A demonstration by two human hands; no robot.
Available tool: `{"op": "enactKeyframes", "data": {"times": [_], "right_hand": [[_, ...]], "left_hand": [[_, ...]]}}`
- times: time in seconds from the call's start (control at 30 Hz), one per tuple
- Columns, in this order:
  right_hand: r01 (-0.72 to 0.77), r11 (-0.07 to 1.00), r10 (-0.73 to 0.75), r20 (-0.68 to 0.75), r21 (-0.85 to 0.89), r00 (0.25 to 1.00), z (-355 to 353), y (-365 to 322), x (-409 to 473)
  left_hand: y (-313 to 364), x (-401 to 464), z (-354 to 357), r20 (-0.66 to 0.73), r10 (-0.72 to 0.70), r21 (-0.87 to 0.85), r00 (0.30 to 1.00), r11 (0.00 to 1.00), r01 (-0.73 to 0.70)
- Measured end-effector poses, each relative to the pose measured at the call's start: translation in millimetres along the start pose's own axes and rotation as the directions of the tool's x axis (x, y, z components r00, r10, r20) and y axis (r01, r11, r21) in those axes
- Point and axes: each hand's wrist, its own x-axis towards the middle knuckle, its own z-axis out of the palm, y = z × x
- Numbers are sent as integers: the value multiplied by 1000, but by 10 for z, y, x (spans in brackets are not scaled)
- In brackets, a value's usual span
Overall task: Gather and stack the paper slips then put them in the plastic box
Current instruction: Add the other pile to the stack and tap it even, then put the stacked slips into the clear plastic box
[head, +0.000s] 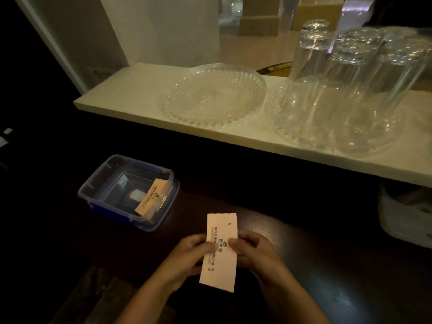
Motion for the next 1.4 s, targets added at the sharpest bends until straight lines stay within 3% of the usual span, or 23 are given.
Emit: {"op": "enactKeyframes", "data": {"times": [0.37,0.57,0.67,0.7,0.73,0.8,0.87,0.97,1.1,1.4], "right_hand": [[-47,999,47,6,-23,999,781,-142,316],[-85,993,86,12,-78,996,1594,-297,659],[64,984,-74,-58,-168,996,1946,-445,881],[174,932,-209,-81,-318,975,1989,-480,963],[278,782,-369,-55,-558,928,1988,-507,1043],[334,254,-525,161,-908,836,1941,-507,1208],[292,-95,-434,303,-952,848,1931,-495,1351],[298,-352,-287,406,-887,868,1949,-476,1512],[334,-437,-210,456,-835,865,1892,-487,1580],[378,-405,-184,479,-833,858,1869,-547,1602]], "left_hand": [[136,63,-926,-12,-1,-34,1000,999,1],[235,317,-1888,43,23,31,999,999,-25],[375,511,-2464,31,56,3,998,998,-56],[440,589,-2638,10,74,-2,997,997,-74],[508,679,-2793,-15,86,0,996,996,-86],[648,869,-3020,-39,94,30,995,995,-93],[739,1061,-3162,-39,86,60,996,995,-83],[753,1303,-3258,-17,36,122,999,992,-34],[658,1488,-3231,21,-65,210,998,976,59],[550,1583,-3101,50,-158,268,986,953,139]]}}
